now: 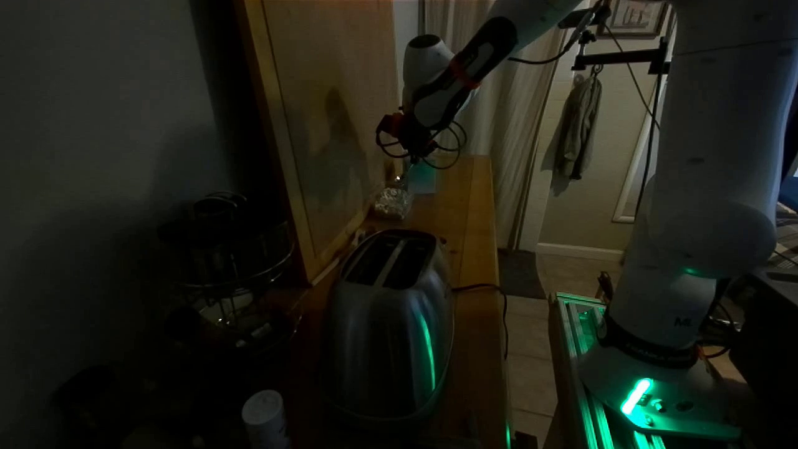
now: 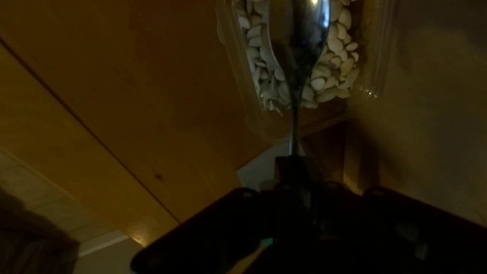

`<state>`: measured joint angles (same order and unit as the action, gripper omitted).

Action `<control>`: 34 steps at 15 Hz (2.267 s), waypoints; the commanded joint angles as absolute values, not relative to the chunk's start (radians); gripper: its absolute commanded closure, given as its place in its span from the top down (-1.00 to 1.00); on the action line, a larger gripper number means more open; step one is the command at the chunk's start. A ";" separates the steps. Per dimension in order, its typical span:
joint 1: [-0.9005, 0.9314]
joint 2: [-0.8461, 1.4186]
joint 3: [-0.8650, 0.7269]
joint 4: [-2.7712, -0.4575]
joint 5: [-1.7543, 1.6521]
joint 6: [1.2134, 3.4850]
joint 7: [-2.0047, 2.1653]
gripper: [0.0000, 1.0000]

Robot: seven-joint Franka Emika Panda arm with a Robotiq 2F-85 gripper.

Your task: Use the silver spoon to place contents from the clear container on the right into the medium measuring cup.

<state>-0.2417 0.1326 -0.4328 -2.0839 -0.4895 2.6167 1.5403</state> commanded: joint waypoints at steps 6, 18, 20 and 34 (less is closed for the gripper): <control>-0.230 0.240 -0.481 -1.993 -0.706 2.637 1.760 -0.96; -0.212 0.362 -0.477 -1.908 -1.145 2.600 2.118 -0.96; -0.215 0.380 -0.468 -1.899 -1.202 2.587 2.174 -0.96; -0.236 0.437 -0.358 -1.887 -1.365 2.440 2.336 -0.96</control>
